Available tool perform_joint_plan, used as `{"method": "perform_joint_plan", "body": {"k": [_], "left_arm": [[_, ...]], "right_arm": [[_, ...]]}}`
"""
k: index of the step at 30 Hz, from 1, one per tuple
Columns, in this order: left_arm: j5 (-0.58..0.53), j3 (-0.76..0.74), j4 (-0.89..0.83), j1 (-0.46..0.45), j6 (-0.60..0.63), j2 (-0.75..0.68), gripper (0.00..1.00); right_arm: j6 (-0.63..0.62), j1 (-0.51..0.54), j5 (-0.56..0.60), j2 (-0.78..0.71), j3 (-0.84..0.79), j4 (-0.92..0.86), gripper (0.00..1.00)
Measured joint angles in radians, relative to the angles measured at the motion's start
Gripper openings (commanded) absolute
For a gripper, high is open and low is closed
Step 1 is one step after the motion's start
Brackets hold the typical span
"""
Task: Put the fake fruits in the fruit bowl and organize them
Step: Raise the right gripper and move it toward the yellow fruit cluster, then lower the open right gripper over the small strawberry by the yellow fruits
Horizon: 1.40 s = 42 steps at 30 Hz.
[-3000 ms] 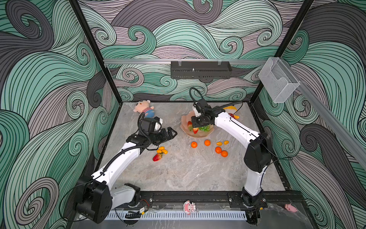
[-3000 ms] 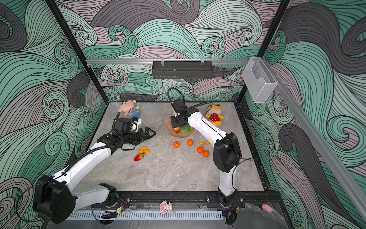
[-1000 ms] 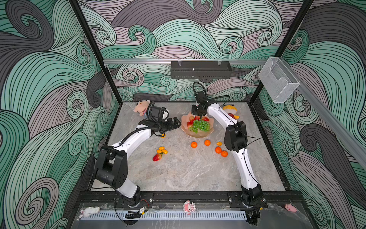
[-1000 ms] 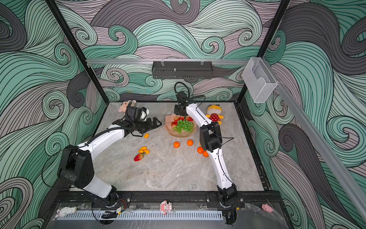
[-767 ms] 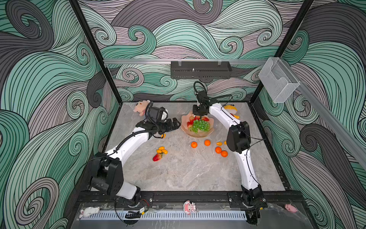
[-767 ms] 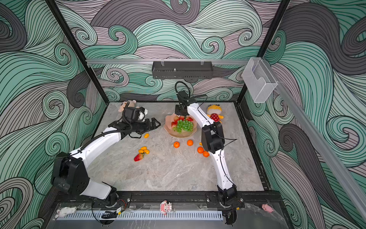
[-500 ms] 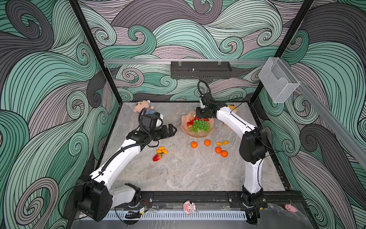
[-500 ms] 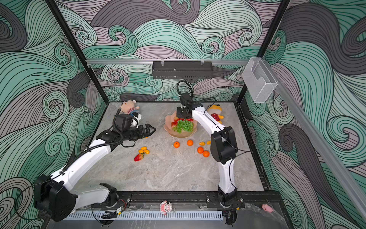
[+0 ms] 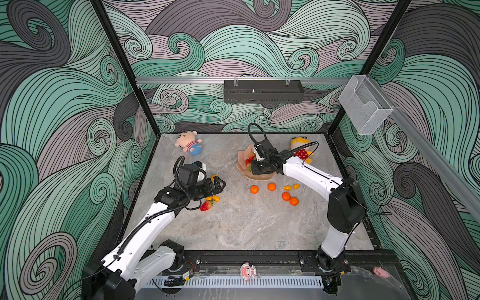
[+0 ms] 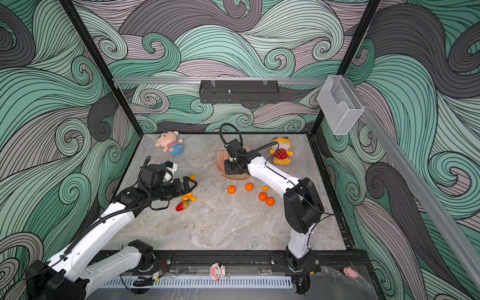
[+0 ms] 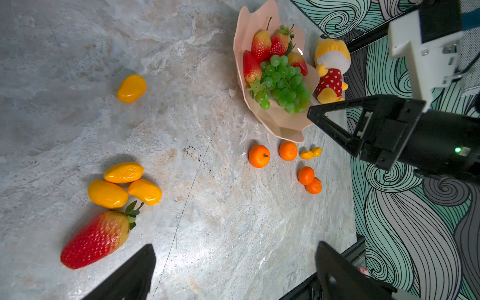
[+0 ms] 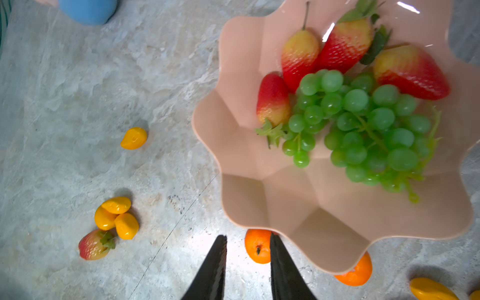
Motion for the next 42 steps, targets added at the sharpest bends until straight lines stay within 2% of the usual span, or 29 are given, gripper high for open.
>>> {"method": "perform_joint_plan", "body": {"k": [5,11,23,33,42], "left_arm": [[-0.022,-0.065,-0.013,0.0,-0.043,-0.073,0.99],[-0.071,-0.086,-0.071,0.02,-0.073,-0.181,0.99],[-0.058,-0.06,-0.272,0.261,-0.05,-0.245,0.99],[-0.007,-0.005,-0.352,0.375,0.024,-0.208,0.98],[0.012,0.012,-0.369,0.395,0.071,-0.18,0.99]], "right_arm": [[0.006,0.092,-0.005,-0.002,0.0,-0.002,0.29],[0.069,0.201,-0.021,0.009,0.0,0.001,0.27],[0.351,0.363,-0.01,0.049,-0.071,0.068,0.28],[0.653,0.402,0.017,0.06,-0.158,0.247,0.28],[0.793,0.406,0.014,0.105,-0.169,0.377,0.3]]}}
